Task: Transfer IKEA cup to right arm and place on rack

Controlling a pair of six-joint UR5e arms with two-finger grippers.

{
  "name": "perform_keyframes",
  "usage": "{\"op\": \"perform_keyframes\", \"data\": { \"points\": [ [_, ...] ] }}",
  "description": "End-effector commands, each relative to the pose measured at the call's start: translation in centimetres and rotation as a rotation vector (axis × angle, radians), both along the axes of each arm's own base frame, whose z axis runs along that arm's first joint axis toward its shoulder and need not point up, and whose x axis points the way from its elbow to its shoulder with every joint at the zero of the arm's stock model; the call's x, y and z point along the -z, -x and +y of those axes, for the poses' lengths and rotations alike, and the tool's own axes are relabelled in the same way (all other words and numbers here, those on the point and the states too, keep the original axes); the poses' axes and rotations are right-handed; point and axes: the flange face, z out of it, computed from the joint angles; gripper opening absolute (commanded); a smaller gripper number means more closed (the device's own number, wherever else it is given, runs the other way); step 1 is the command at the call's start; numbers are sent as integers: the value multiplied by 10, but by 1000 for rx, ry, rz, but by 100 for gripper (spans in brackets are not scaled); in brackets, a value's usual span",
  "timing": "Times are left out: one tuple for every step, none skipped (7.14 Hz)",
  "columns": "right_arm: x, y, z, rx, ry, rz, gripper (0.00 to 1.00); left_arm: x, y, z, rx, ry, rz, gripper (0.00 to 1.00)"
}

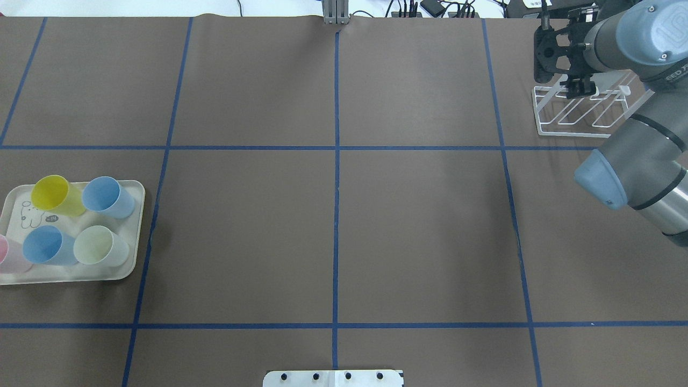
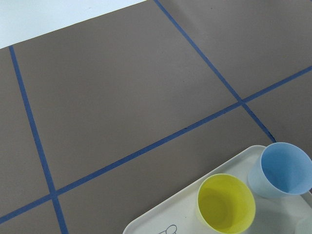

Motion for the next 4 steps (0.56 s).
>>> {"op": "perform_keyframes", "data": {
  "points": [
    [52, 37, 50, -86, 214, -353, 99, 1, -14, -4, 6, 58, 35, 100],
    [75, 55, 72, -127, 329, -489, 99, 4, -29, -9, 14, 80, 42, 100],
    [98, 73, 95, -145, 424, -593, 99, 5, -52, -11, 25, 114, 49, 100],
    [107, 88, 112, -123, 446, -617, 99, 2, -68, -16, 30, 122, 50, 100]
  ]
}}
